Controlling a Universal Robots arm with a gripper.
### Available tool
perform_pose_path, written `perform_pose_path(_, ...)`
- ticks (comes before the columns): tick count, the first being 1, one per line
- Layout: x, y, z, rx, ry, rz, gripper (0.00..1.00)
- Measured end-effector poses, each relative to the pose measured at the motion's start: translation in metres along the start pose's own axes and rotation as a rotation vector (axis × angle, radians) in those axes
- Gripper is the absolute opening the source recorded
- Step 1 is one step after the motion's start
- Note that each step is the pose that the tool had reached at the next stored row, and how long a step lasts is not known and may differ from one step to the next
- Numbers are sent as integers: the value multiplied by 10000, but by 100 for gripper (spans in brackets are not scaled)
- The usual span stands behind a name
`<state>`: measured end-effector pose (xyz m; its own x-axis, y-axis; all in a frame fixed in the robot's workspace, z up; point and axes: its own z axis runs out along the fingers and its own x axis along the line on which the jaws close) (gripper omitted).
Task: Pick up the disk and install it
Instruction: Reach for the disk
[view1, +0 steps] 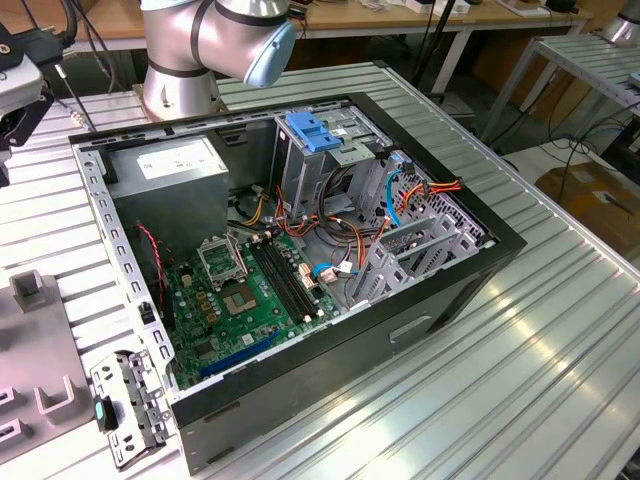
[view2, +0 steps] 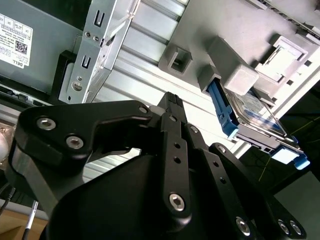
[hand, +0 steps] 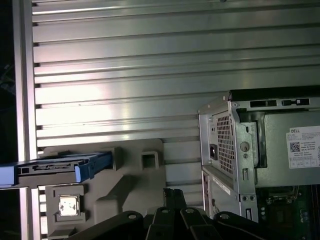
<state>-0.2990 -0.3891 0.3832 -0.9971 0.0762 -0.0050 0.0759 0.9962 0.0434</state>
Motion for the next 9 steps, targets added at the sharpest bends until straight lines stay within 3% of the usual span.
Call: perform_pose_path(9, 8, -1, 0, 0, 0, 0, 11)
